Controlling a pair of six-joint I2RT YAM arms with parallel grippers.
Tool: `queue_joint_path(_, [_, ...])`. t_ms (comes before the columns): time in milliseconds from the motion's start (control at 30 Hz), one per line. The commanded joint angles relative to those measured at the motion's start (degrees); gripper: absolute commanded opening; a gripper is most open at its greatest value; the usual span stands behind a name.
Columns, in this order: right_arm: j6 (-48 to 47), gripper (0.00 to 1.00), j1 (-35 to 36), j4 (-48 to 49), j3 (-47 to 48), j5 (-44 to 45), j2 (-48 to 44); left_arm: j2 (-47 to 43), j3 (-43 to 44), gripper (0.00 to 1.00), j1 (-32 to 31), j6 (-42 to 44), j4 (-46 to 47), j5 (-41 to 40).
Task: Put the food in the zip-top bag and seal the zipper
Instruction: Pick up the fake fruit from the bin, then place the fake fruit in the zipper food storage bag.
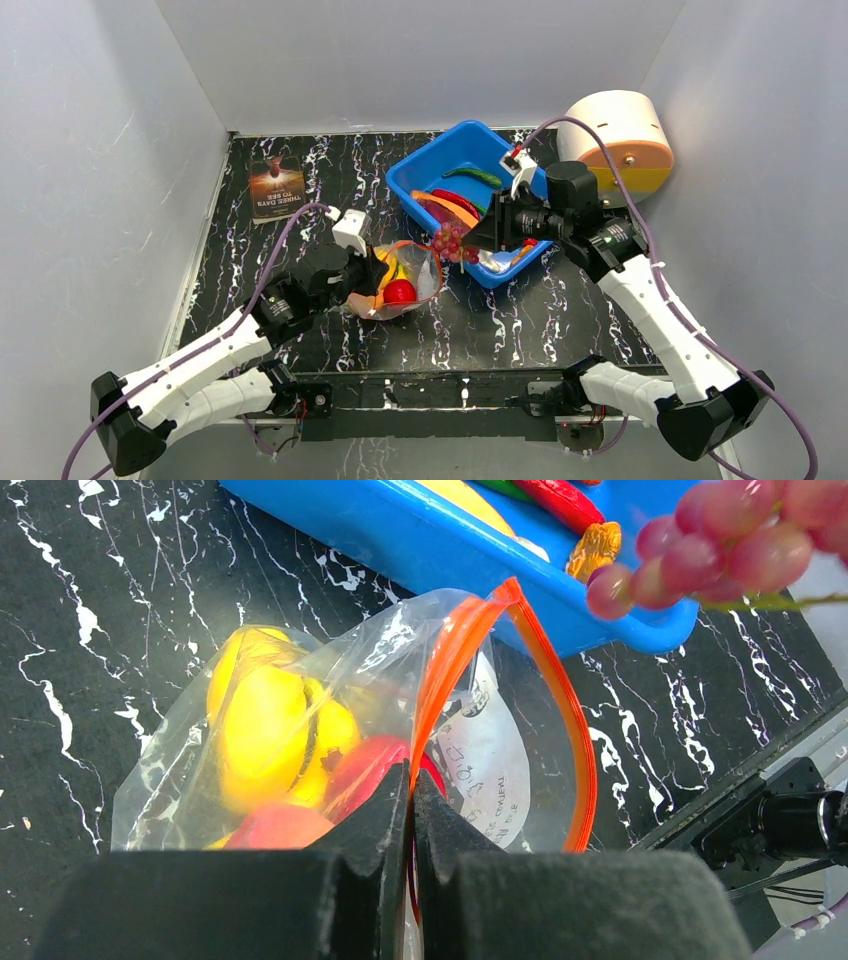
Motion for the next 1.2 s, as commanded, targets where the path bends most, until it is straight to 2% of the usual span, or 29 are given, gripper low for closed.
queue_joint_path(0, [3.9,0.22,0.7,8.3,-3.0,-6.9,-2.6,0.2,2.4,0.00,0.0,-0.6,2.3,0.5])
queue_joint_path(633, [9.3,0.22,3.6,12.6,-5.7,-10.1,-3.5,0.9,2.4,0.00,0.0,-1.1,3.3,1.6])
queue_joint_path(1167, [10.8,0.22,13.4,23.6,-12.0,-2.2,3.5,-0.2,2.6,0.00,0.0,-2.6,4.0,3.8])
